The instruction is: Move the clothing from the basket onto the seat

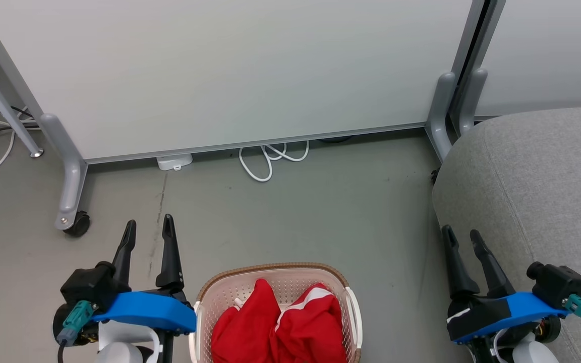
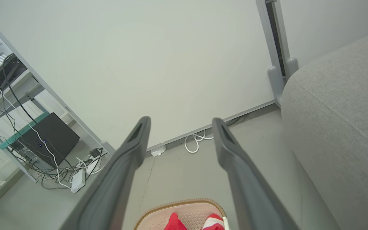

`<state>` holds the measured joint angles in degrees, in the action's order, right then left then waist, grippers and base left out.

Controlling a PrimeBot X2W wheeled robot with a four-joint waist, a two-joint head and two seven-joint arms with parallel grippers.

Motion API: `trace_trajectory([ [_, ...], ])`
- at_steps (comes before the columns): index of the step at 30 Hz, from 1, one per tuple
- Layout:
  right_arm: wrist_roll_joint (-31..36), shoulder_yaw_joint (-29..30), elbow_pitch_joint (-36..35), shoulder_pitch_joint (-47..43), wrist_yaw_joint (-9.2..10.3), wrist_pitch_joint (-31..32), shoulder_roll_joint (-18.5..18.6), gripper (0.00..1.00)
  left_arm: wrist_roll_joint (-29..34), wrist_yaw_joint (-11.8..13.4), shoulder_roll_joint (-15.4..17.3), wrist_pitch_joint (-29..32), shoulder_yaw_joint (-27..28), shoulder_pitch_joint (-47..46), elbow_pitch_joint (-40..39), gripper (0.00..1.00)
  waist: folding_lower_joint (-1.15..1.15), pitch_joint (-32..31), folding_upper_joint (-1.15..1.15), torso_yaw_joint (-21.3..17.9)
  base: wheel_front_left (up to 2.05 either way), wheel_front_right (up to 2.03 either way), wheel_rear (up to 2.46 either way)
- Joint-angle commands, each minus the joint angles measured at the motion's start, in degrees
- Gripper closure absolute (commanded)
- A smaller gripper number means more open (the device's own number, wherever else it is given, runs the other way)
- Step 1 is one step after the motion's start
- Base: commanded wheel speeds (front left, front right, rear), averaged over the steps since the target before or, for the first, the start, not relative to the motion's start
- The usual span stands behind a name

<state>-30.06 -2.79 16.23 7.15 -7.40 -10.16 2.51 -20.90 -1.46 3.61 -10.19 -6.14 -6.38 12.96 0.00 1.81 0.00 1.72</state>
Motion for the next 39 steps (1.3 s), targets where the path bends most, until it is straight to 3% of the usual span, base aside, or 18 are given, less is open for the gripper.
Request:
trace_trajectory([
  [1,1.65,-0.21,-0.11,1.43,-0.11,-0.60,0.44,0.00,1.64,0.33,0.49,-0.57,-0.27,-1.55,-0.25,0.00,0.00,0.07,0.00,0.04,0.00,0.00,0.00],
  [39,18.21,0.31,2.46,1.13,-0.11,-4.90,0.52,0.00,18.18,-1.04,0.05,-4.83,-1.21,-1.52,3.56,0.00,0.00,0.67,0.00,0.66,0.00,0.00,0.00],
])
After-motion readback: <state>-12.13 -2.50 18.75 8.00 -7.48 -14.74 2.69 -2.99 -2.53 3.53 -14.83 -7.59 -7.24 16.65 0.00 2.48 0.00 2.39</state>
